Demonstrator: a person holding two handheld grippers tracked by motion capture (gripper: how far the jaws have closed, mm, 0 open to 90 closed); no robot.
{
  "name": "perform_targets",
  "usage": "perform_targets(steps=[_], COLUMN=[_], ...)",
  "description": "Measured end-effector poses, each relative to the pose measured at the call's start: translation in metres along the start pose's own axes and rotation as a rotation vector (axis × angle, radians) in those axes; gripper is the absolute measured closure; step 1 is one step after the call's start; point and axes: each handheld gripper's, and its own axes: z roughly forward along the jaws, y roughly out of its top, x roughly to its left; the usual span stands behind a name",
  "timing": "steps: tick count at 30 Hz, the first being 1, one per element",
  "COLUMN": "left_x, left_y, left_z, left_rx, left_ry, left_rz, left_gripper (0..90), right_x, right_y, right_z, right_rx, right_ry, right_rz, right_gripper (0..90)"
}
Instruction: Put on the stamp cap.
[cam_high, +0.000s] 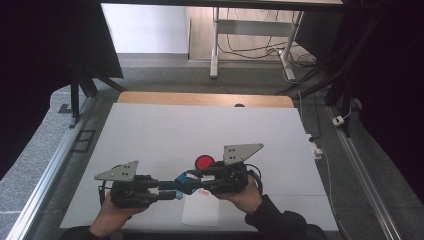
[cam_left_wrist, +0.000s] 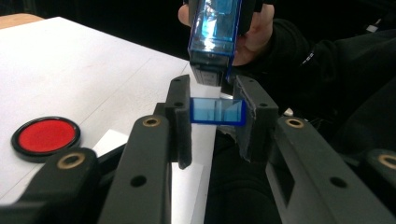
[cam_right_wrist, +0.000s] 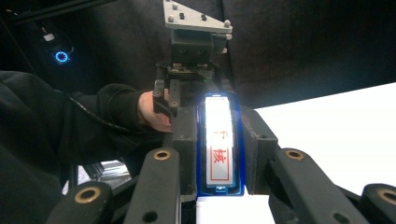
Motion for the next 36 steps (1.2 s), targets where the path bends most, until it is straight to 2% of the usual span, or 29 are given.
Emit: perform_targets(steps=[14,36], left_x=[0.0032,0.0023], left_y=[0.0031,0.0050], left_z=[0.0051,0.0062], left_rx=[-0.021,-0.015], left_ry=[-0.062,-0.060], left_rz=[0.013,0.013], left_gripper=[68.6,68.8], right_x=[0.0002,-0.0006], right_y=[-0.0014,-0.0013], right_z=[0.0057,0.0081], right_rx=[0.003,-0.013], right_ry=[0.039,0.050], right_rz=[0.005,0.033], right_gripper=[71.3,71.3])
